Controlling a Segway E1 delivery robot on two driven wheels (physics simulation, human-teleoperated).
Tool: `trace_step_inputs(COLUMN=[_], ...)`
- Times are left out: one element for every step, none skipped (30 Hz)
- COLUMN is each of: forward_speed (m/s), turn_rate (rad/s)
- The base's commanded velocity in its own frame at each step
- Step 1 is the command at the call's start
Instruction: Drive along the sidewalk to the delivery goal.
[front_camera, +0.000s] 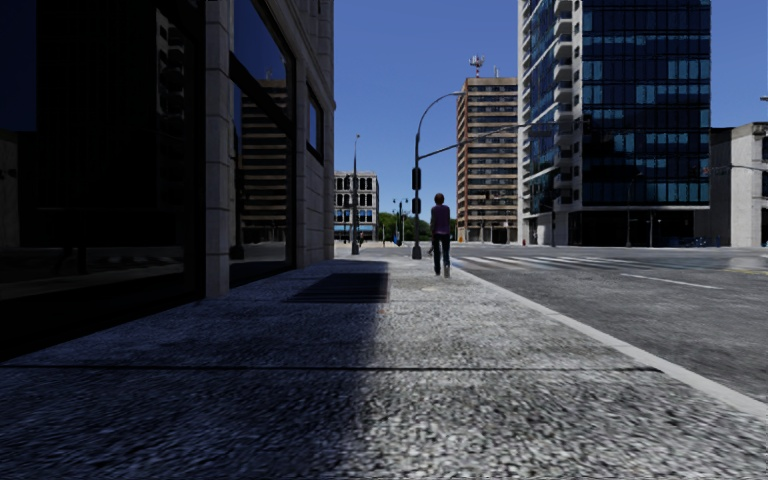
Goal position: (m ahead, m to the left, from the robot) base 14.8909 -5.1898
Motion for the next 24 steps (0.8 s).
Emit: trace_step_inputs(forward_speed=[2.0, 2.0, 2.0, 2.0, 2.0, 2.0, 2.0, 2.0, 2.0, 2.0, 2.0, 2.0, 2.0, 2.0, 2.0, 2.0, 2.0, 2.0, 2.0, 2.0, 2.0, 2.0, 2.0, 2.0], turn_rate=[0.08, 0.14, 0.14, 0.21, 0.23, 0.23, 0.25, 0.25, 0.31, 0.34, 0.35, 0.36, 0.36, 0.36, 0.36, 0.36, 0.36, 0.36, 0.36, 0.36, 0.36, 0.36, 0.36, 0.36])
